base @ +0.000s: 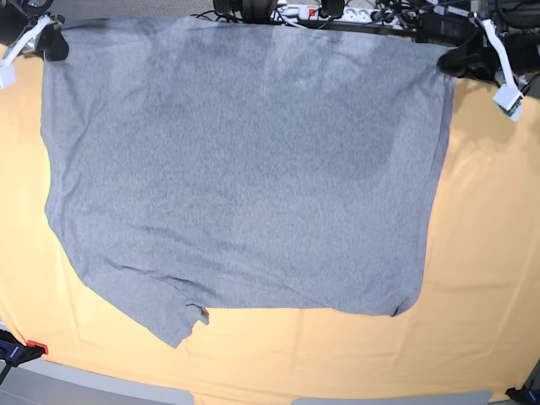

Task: Layout the t-shirt on the table in an organized manner, then fold the t-shirt properly
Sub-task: 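Lift both shoulder corners and pull them apart to stretch the shirt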

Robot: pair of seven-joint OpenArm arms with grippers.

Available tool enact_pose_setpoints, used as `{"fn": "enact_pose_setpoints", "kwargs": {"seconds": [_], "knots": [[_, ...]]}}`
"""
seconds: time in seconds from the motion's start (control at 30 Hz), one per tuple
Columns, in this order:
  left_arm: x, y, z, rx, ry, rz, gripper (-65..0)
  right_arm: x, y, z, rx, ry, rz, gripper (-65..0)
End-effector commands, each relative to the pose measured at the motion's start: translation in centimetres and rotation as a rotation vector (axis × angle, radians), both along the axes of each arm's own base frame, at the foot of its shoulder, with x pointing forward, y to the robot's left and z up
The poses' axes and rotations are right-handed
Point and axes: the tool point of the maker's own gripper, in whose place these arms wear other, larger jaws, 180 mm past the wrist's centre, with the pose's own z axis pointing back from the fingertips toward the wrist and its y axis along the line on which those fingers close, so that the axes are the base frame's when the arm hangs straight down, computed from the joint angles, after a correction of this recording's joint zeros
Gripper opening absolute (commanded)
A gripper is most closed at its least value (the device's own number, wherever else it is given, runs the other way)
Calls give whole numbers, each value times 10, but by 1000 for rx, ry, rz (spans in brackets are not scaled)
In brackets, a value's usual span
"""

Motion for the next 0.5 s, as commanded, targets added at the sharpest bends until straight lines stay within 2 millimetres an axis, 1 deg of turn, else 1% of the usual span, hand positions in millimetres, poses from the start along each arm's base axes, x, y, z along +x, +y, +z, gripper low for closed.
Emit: {"fn": "enact_pose_setpoints", "kwargs": {"seconds": [0.0, 0.1, 0.27, 0.47], "knots": [[4, -3, 9, 2, -33, -25, -650, 7, 0, 10, 1, -39, 17, -650], [8, -8, 14, 5, -62, -43, -650, 9, 2, 12, 15, -53, 18, -650], [31, -9, 27, 7, -153, -45, -650, 25, 2, 17, 12, -101, 19, -650], [49, -9, 38, 9, -226, -44, -650, 41, -7, 18, -43, -127, 9, -650]]}}
